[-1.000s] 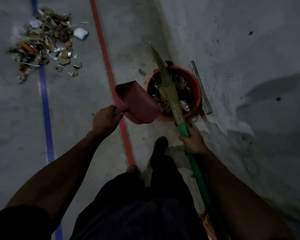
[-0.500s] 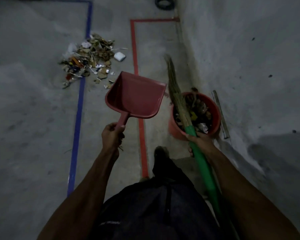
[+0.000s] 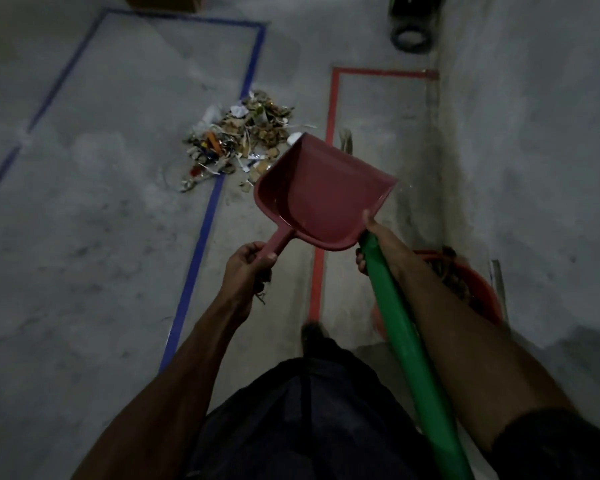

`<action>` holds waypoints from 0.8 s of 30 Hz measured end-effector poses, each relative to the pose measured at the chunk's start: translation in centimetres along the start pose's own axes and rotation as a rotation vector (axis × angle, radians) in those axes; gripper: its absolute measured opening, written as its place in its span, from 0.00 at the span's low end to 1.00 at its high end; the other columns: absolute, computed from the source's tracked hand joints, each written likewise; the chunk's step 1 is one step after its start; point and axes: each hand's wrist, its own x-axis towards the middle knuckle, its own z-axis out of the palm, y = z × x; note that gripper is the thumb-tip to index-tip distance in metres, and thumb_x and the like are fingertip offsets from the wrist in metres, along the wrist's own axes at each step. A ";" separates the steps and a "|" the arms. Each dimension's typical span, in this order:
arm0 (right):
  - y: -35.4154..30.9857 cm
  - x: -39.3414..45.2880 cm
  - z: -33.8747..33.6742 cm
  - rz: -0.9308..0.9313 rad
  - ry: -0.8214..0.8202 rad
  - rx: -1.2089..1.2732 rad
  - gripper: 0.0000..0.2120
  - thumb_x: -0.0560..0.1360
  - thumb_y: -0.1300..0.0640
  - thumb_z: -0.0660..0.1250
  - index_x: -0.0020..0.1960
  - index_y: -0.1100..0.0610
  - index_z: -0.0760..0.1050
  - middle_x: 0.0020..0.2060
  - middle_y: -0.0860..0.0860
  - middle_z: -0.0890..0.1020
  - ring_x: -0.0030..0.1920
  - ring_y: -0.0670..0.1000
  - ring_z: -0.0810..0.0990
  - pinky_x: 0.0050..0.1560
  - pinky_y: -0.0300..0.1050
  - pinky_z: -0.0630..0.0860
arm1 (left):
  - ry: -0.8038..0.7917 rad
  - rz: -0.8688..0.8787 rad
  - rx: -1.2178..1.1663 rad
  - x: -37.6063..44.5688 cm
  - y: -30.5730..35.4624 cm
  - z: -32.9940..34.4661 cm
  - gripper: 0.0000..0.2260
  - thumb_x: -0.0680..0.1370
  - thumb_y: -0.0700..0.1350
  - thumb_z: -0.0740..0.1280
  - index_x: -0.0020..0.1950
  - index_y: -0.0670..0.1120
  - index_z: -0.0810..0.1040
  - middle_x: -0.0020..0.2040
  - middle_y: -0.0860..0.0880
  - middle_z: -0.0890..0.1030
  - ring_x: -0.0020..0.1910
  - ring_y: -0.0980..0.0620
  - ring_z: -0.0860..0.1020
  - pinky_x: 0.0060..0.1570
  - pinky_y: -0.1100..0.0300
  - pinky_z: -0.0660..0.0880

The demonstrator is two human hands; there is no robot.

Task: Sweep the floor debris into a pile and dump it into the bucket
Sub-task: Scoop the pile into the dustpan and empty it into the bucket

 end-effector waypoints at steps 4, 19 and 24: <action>-5.2 3.3 2.0 0.036 0.014 -0.132 0.15 0.73 0.50 0.72 0.43 0.61 0.73 0.25 0.55 0.73 0.21 0.50 0.72 0.23 0.40 0.72 | -0.011 -0.022 -0.009 3.0 3.4 -0.4 0.14 0.67 0.46 0.71 0.51 0.48 0.75 0.36 0.48 0.76 0.30 0.54 0.73 0.27 0.62 0.67; -13.9 12.8 12.6 0.073 0.120 -0.201 0.04 0.71 0.62 0.64 0.42 0.64 0.73 0.24 0.55 0.74 0.21 0.52 0.72 0.23 0.41 0.72 | 0.050 0.195 1.133 19.0 11.6 -2.9 0.05 0.76 0.47 0.62 0.48 0.47 0.69 0.34 0.52 0.71 0.30 0.56 0.69 0.26 0.62 0.60; -15.8 16.4 16.6 0.079 0.216 -0.126 0.08 0.73 0.59 0.69 0.44 0.64 0.74 0.23 0.55 0.75 0.22 0.52 0.73 0.25 0.42 0.72 | -0.033 0.190 1.093 26.0 13.1 -5.8 0.05 0.74 0.46 0.62 0.46 0.46 0.69 0.38 0.49 0.76 0.35 0.50 0.74 0.29 0.61 0.63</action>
